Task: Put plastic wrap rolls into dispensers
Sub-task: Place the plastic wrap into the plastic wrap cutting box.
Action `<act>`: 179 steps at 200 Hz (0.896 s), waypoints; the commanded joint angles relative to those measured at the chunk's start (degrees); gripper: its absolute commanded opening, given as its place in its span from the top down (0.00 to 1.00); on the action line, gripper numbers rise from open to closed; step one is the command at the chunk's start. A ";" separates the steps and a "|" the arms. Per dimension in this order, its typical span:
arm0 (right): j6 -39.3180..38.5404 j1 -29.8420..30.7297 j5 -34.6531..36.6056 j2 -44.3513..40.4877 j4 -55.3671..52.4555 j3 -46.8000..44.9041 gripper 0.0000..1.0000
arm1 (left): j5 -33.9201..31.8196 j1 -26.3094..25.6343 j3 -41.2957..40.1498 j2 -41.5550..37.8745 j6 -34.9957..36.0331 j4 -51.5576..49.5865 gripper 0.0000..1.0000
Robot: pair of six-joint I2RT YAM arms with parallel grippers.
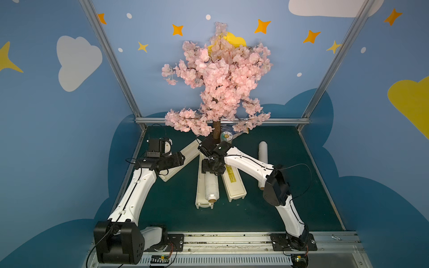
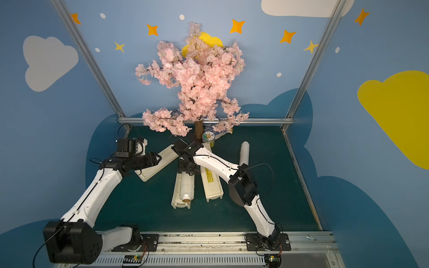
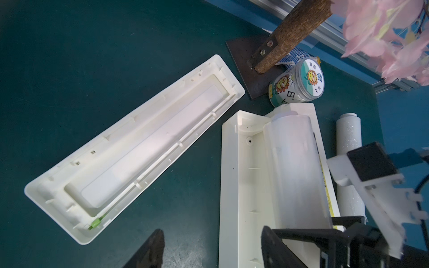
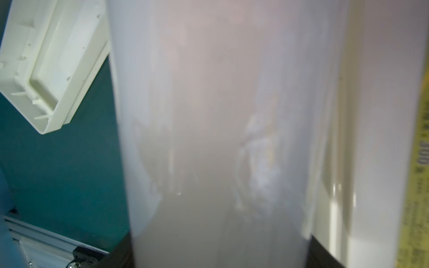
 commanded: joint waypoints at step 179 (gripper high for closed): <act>6.42 2.25 4.17 6.74 3.17 8.44 0.73 | 1.48 -0.80 -3.43 -2.64 -1.78 1.66 0.33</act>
